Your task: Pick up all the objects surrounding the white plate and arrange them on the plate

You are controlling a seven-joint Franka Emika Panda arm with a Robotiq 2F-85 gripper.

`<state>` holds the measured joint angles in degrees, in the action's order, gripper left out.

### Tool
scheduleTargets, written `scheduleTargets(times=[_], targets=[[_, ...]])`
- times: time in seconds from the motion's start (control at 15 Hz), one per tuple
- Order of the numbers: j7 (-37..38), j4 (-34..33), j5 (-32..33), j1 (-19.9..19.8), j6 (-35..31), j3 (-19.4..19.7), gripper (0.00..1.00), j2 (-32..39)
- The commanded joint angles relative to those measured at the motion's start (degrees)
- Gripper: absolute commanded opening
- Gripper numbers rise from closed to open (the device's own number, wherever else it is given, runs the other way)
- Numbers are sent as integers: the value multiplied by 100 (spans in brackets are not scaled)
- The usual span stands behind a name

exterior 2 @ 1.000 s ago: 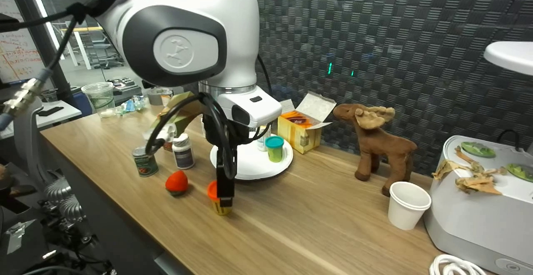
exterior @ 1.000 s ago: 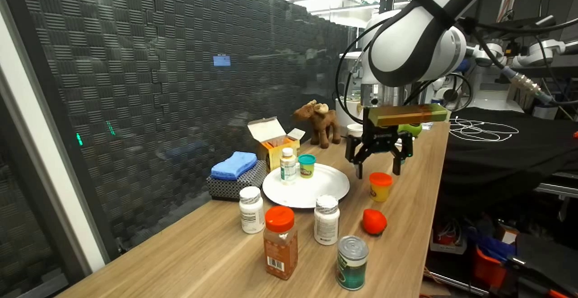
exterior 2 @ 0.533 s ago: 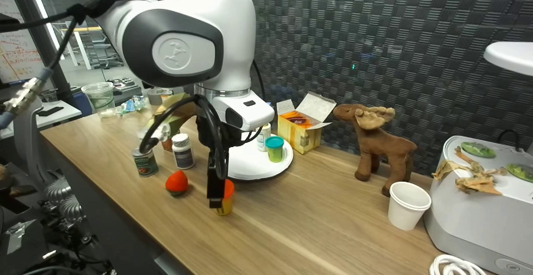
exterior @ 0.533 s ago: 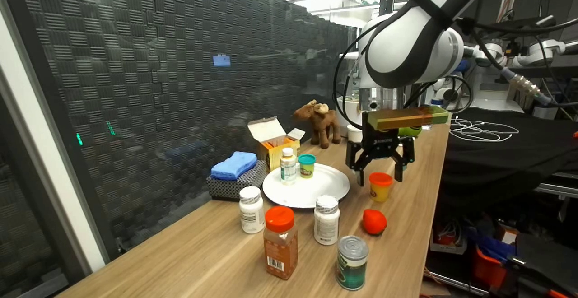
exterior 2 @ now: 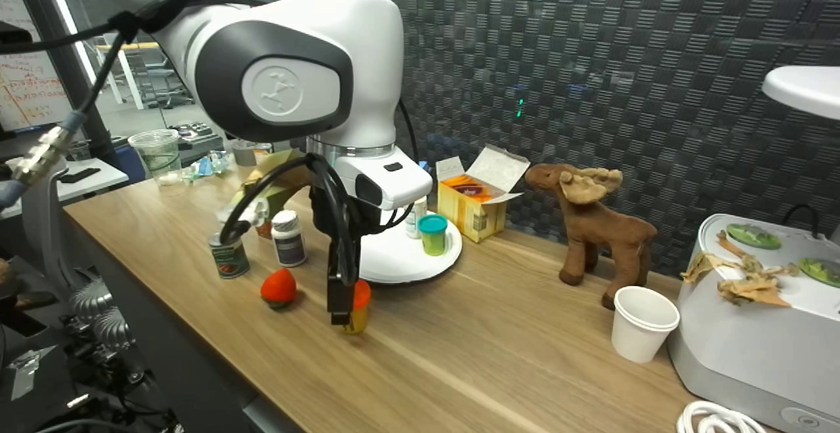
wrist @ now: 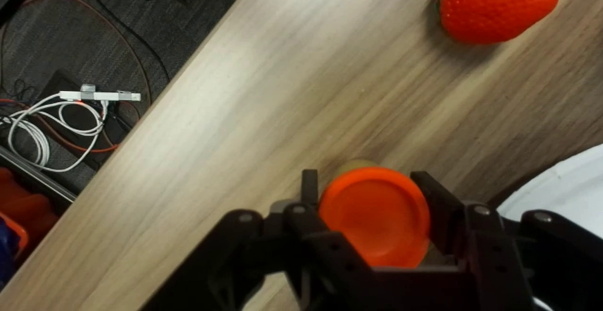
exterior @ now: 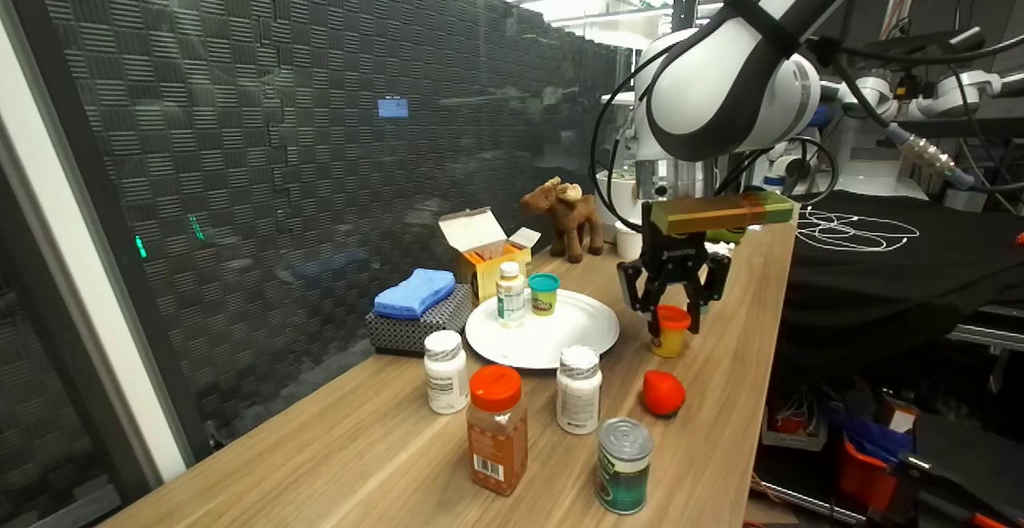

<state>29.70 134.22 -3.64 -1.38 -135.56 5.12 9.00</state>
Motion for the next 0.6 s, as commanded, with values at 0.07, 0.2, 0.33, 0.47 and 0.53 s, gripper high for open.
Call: scheduleTargets(times=[0.07,0.2,0.33,0.47,0.53], targets=[[351,55,304,92,-88,50,27,-192],[695,75,750,197,-96,49,27,-401],[1075,-45,1289,281,-34,17,27,-537],[1187,-325,1627,302,172,-64,27,-581],[1098,-504,1692,294,260,-109,27,-543]])
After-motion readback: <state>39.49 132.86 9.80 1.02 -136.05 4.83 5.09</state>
